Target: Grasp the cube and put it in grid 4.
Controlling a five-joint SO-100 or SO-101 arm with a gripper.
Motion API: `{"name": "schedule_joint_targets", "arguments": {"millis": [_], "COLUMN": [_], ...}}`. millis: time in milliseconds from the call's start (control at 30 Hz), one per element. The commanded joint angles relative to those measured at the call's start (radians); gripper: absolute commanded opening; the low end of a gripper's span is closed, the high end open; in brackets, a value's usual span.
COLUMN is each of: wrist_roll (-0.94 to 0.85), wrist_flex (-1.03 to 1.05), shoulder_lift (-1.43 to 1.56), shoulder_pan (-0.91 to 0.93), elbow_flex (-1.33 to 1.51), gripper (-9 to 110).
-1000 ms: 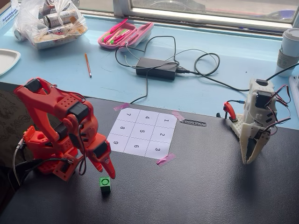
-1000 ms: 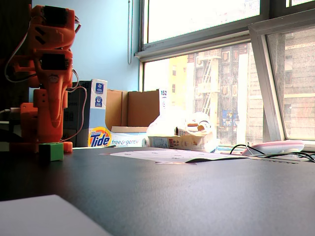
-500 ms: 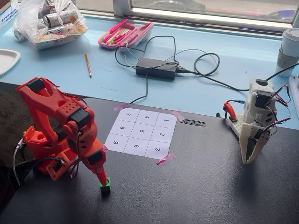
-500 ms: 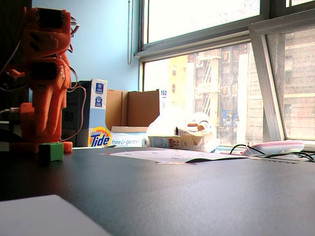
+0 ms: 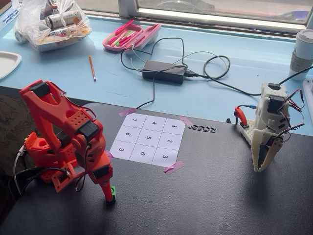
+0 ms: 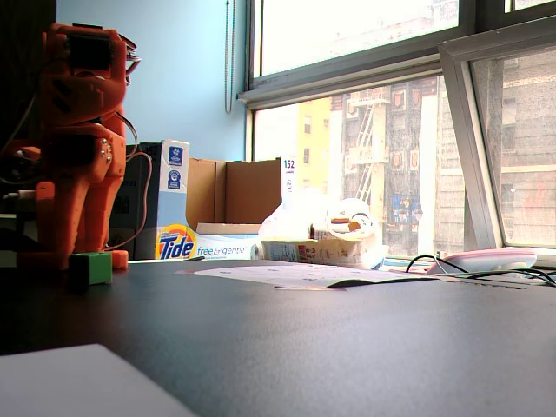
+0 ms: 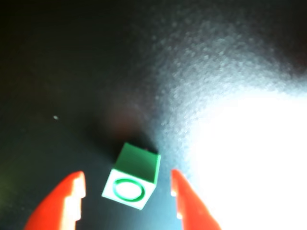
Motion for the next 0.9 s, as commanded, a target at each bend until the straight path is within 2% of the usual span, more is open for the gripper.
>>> {"name": "schedule_joint_targets", "arguments": {"millis": [0, 33, 133, 500, 867], "wrist_roll": [0.005, 0.003, 0.002, 0.000, -0.118], "wrist_flex": [-0.021, -0.029, -0.037, -0.044, 0.149], "shoulder_lift": [-0.008, -0.009, -0.014, 0.003, 0.018], "shoulder_pan": [0.008, 0.009, 0.011, 0.003, -0.114], "elbow_flex": [-0.012, -0.008, -0.002, 0.002, -0.388], "gripper": [29, 27, 0, 0, 0]}}
